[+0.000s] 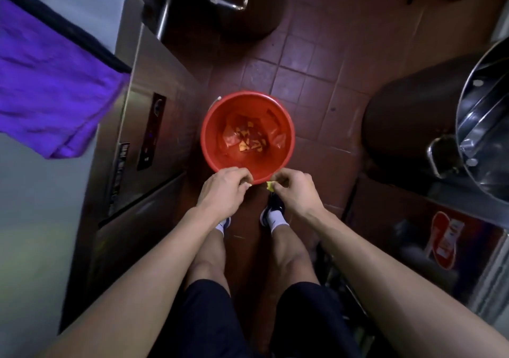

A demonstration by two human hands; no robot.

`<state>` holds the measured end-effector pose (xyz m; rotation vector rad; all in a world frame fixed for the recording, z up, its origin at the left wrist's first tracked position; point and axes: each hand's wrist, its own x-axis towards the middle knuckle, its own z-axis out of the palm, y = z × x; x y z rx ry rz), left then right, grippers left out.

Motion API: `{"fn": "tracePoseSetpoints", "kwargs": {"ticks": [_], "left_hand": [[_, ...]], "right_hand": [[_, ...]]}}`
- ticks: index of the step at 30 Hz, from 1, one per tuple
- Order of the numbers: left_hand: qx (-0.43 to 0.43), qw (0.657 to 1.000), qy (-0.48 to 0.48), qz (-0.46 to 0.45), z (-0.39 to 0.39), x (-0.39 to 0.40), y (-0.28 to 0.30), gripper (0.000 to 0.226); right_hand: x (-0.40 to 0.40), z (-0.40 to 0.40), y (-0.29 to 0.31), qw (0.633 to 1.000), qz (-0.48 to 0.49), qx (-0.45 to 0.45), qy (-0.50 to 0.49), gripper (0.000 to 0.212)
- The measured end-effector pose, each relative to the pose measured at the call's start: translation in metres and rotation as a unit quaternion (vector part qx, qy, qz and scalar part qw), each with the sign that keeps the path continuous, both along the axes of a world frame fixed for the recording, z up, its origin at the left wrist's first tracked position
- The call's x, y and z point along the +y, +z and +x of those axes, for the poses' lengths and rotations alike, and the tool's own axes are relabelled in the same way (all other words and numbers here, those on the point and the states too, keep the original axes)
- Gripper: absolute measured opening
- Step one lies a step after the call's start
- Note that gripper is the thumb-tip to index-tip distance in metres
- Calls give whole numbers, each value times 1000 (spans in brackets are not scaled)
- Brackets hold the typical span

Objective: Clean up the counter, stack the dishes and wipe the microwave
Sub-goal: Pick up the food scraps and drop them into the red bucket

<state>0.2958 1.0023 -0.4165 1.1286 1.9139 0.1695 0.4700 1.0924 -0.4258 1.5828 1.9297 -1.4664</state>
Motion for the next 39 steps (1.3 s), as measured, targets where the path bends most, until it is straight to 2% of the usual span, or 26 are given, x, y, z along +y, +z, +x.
{"fn": "tracePoseSetpoints", "kwargs": {"ticks": [3, 7, 13, 21, 27, 33, 39], "left_hand": [[-19, 998, 46, -29, -2, 9, -41, 11], [-15, 996, 54, -62, -8, 14, -97, 11], [15, 996, -83, -27, -24, 14, -163, 13], [-6, 996, -82, 32, -27, 41, -221, 11], [23, 993, -110, 32, -31, 54, -248, 12], [55, 991, -117, 33, -39, 52, -255, 15], [124, 975, -186, 3, -34, 51, -240, 29]], "right_hand": [[11, -1, -41, 1000, -4, -10, 3, 4], [21, -4, -98, 999, -21, -32, 7, 7], [25, -11, -162, 999, -22, -43, 15, 10], [30, -34, -217, 999, -20, -2, -37, 7], [30, -43, -246, 988, -19, -11, -150, 10], [21, -37, -251, 987, -30, -23, -159, 11], [15, -27, -229, 988, -56, -32, -138, 17]]}}
